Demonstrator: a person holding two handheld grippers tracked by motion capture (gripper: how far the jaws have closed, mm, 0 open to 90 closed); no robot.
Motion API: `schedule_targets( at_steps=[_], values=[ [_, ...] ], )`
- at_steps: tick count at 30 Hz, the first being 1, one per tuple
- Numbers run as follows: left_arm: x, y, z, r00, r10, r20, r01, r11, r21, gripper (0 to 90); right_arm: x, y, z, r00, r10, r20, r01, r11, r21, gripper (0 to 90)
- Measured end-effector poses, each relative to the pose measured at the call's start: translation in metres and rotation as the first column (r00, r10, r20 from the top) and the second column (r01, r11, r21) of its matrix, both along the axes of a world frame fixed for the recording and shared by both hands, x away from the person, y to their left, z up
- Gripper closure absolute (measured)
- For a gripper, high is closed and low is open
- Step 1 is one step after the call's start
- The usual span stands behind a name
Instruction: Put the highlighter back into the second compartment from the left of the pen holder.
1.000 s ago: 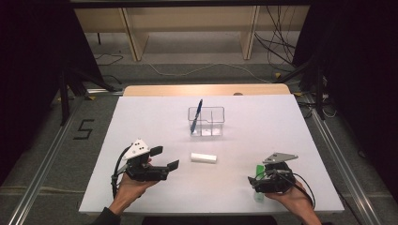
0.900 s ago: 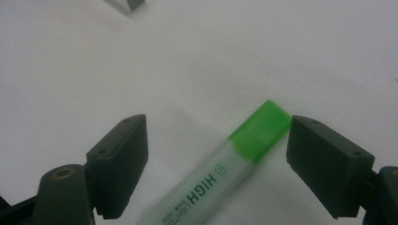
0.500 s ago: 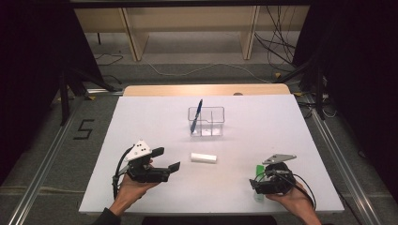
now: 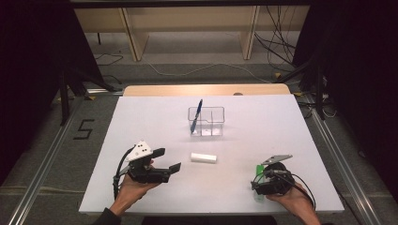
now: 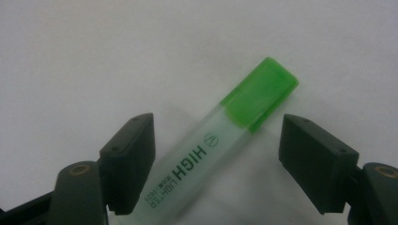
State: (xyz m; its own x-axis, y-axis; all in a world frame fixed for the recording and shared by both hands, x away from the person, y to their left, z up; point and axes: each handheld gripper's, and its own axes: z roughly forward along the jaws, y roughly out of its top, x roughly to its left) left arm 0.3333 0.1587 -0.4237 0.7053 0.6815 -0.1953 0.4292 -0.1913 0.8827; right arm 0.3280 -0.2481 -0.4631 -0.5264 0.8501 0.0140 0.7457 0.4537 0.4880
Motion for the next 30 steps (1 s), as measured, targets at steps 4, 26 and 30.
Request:
schedule_targets(
  at_steps=[4,26,30],
  values=[
    [0.000,-0.001,0.000,1.0000,-0.005,-0.005,0.005,1.0000,0.001,15.5,0.002,-0.001,0.000,0.9998,-0.004,-0.017,0.004,1.0000,0.001,32.8],
    [0.001,-0.003,-0.002,0.9999,-0.011,-0.006,0.011,0.9999,0.013,15.6,0.023,0.010,0.003,0.9908,0.037,-0.130,-0.050,0.9935,-0.102,52.7],
    [0.001,-0.004,-0.003,0.9999,-0.015,-0.004,0.015,0.9997,0.018,15.6,0.028,0.006,0.004,0.9872,0.055,-0.149,-0.072,0.9913,-0.110,60.3]
  ],
)
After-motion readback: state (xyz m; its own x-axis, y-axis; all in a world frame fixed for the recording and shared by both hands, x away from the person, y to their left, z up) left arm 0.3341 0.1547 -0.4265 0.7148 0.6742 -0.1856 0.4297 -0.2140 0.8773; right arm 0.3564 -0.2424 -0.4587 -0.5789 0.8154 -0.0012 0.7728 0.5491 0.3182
